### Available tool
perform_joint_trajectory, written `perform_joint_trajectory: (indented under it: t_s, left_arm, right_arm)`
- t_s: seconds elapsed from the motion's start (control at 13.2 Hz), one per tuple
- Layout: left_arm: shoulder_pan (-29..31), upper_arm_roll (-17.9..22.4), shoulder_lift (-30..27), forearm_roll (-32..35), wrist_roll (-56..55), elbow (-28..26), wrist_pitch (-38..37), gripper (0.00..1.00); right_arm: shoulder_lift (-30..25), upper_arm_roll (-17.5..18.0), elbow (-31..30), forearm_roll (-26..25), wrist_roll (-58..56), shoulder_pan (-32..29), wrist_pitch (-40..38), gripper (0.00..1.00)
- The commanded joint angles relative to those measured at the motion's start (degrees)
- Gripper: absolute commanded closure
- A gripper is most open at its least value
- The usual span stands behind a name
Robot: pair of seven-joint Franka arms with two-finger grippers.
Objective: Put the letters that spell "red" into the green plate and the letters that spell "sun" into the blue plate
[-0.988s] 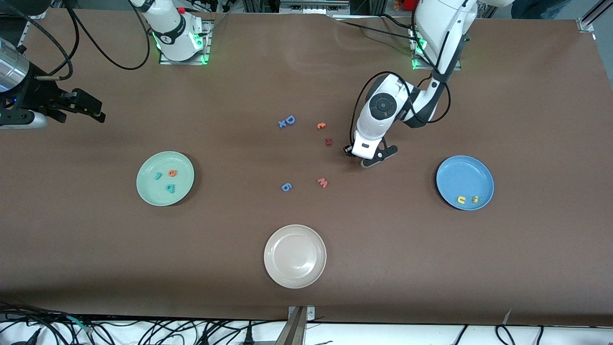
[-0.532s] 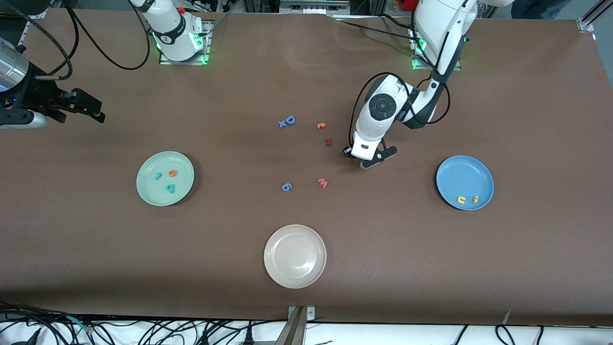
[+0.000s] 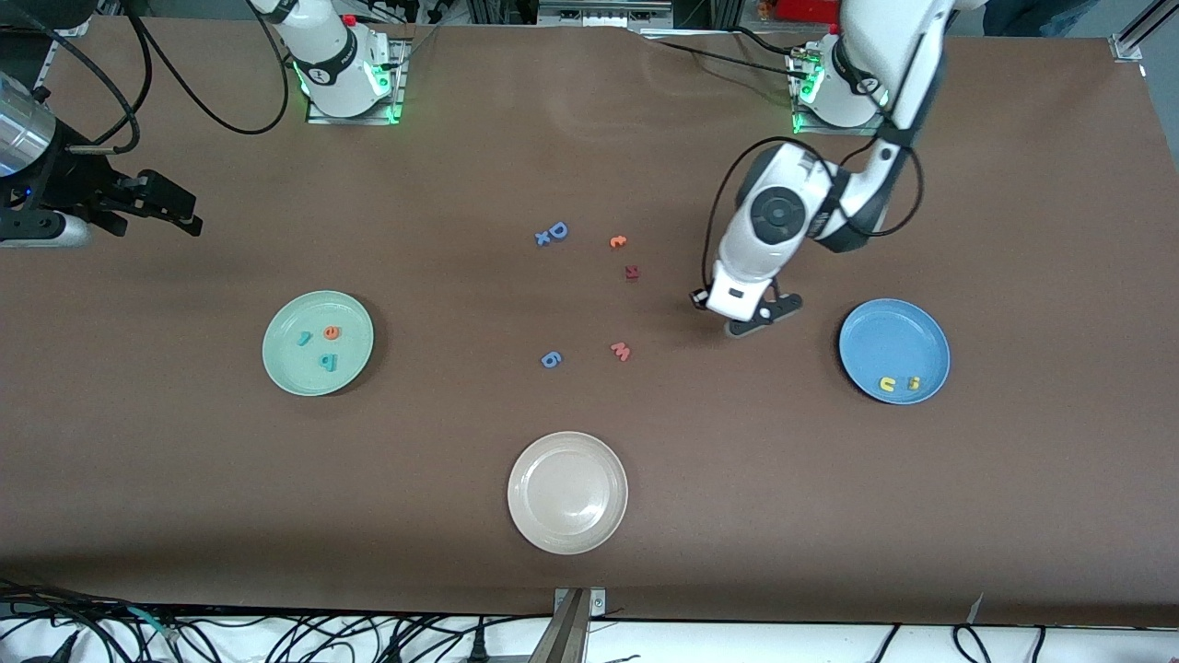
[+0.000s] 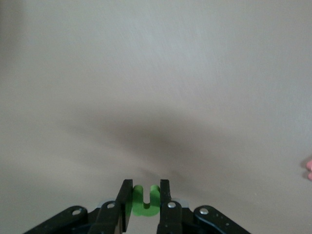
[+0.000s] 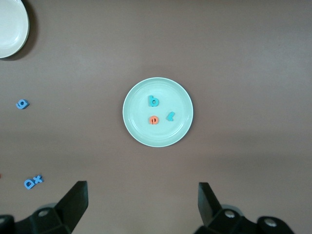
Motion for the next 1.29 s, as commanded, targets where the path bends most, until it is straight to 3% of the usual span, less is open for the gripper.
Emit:
perform_joint_trajectory:
  t_s: [0.0,0.46,0.68,0.76,0.84,0.91,1.22]
  left_arm:
    - [6.6,-0.36,-3.42,2.95,11.29,-1.19,-3.95,0.84]
    - [19.44,1.04,-3.08,6.04,36.52,-1.19,-4.58,0.84]
    - [21.21,4.02,-1.41,6.13,44.89,0.64,-3.97,0.8]
    - [21.65,4.73,-1.32,6.47,47.08,1.27,-4.06,0.63]
    - [22.0,4.91,-1.32,6.48,48.41,1.36,-4.06,0.26]
    - [22.53,5.26,-1.41,6.56,49.47,2.14,-4.06,0.0]
    - [23.5,5.27,-3.94,6.48,49.04,2.94,-4.49,0.0]
  right_arm:
    - [0.55,0.06,1.44,-0.73,-0.15,0.25,-0.93,0.0]
    - [0.55,0.06,1.44,-0.73,-0.15,0.25,-0.93,0.0]
    - [0.55,0.06,1.44,-0.73,-0.15,0.16,-0.93,0.0]
    - [0.55,-0.03,1.44,-0.73,-0.15,0.16,-0.93,0.0]
    - [0.55,-0.03,1.44,-0.73,-0.15,0.16,-0.93,0.0]
    - [0.55,-0.03,1.44,-0.73,-0.15,0.16,-0.93,0.0]
    - [0.55,-0.03,1.35,-0.73,-0.15,0.16,-0.93,0.0]
